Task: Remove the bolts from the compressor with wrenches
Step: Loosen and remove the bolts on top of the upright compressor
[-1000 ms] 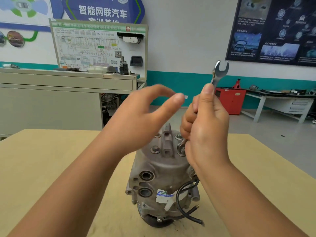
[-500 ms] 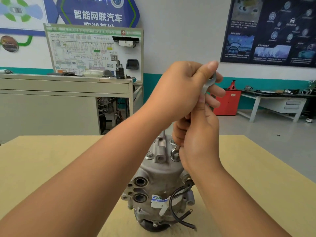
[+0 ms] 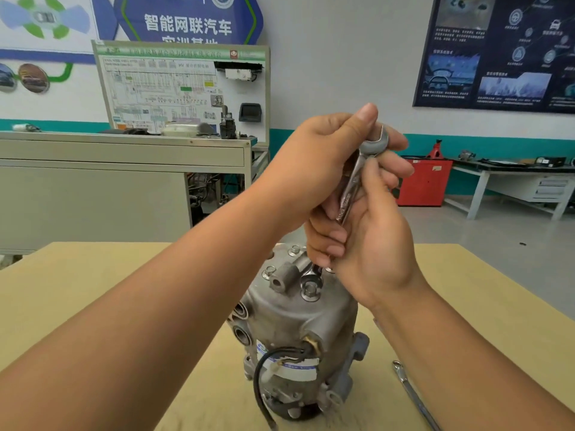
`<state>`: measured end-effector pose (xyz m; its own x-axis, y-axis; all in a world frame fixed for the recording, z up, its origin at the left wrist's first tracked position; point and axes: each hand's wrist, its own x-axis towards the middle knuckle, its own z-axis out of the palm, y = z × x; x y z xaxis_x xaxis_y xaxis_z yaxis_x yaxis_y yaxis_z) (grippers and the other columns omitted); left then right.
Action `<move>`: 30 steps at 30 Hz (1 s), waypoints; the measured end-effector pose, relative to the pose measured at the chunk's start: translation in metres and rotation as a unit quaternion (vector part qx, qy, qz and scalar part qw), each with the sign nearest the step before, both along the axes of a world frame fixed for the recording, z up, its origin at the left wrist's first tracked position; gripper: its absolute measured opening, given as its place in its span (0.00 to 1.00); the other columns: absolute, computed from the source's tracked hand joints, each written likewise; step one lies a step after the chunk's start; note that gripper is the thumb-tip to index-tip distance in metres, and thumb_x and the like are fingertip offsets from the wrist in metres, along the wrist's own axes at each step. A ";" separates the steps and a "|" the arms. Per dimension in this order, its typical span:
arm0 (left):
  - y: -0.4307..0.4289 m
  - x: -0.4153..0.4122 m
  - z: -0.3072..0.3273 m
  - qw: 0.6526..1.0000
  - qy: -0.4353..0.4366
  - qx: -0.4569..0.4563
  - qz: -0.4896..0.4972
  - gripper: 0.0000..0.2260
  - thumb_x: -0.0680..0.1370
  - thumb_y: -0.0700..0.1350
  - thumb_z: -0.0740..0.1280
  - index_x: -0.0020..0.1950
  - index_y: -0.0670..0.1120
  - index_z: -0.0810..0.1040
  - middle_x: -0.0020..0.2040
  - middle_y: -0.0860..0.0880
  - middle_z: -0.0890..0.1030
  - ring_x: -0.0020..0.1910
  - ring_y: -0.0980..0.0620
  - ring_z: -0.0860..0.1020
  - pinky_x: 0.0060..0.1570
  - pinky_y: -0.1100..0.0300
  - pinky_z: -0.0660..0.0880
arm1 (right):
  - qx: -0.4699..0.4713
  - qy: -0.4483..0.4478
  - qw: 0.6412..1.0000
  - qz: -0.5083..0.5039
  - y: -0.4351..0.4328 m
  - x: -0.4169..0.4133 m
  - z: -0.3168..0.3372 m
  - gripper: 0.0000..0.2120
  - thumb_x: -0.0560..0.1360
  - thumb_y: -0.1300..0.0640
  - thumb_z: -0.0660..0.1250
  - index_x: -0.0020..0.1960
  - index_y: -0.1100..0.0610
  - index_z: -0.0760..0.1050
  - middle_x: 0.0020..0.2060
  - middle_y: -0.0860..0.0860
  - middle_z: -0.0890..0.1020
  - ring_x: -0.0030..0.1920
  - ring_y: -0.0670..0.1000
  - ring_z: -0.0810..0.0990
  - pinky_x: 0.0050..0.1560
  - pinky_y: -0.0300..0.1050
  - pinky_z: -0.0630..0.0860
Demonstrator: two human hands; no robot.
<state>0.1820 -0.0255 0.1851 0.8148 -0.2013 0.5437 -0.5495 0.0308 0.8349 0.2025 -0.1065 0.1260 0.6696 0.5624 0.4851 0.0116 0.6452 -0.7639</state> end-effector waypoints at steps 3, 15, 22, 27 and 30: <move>0.008 -0.001 0.001 0.999 0.037 0.021 -0.026 0.19 0.83 0.50 0.53 0.43 0.45 0.80 0.39 0.48 0.85 0.29 0.48 0.79 0.30 0.52 0.80 | 0.033 -0.032 0.998 0.049 -0.001 0.005 0.008 0.26 0.77 0.40 0.49 0.36 0.54 0.76 0.23 0.51 0.68 0.23 0.47 0.65 0.27 0.38 0.68; 0.026 -0.002 0.011 0.991 0.124 0.022 -0.054 0.19 0.80 0.57 0.57 0.43 0.51 0.84 0.24 0.49 0.72 0.21 0.49 0.75 0.25 0.59 0.77 | 0.048 -0.011 0.978 0.202 0.004 0.014 0.037 0.19 0.69 0.45 0.51 0.34 0.58 0.73 0.21 0.48 0.59 0.21 0.46 0.54 0.21 0.35 0.54; 0.059 0.006 -0.036 0.982 0.042 0.180 0.029 0.32 0.68 0.74 0.55 0.58 0.54 0.78 0.50 0.53 0.82 0.52 0.55 0.80 0.59 0.50 0.73 | -0.006 -0.016 0.997 0.080 0.008 0.012 0.038 0.28 0.76 0.36 0.43 0.27 0.52 0.63 0.21 0.46 0.53 0.19 0.45 0.50 0.21 0.30 0.51; 0.089 -0.009 -0.077 0.900 0.056 0.432 0.013 0.56 0.52 0.79 0.64 0.75 0.59 0.55 0.71 0.62 0.61 0.71 0.64 0.62 0.71 0.58 0.61 | 0.001 -0.004 0.999 -0.035 0.008 0.008 0.035 0.29 0.77 0.34 0.40 0.25 0.51 0.59 0.18 0.44 0.54 0.18 0.43 0.50 0.23 0.27 0.52; 0.086 -0.015 -0.080 0.872 0.057 0.485 0.039 0.54 0.54 0.66 0.76 0.72 0.71 0.46 0.69 0.72 0.54 0.70 0.70 0.55 0.71 0.65 0.57 | -0.010 -0.021 0.995 -0.094 0.014 0.002 0.036 0.29 0.77 0.34 0.41 0.26 0.51 0.57 0.17 0.44 0.56 0.17 0.43 0.51 0.23 0.28 0.52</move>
<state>0.1666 0.0603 0.1050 0.8844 -0.4624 0.0639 -0.4302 -0.7541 0.4963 0.2050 -0.0929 0.1619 0.7435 0.4397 0.5038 0.1619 0.6127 -0.7736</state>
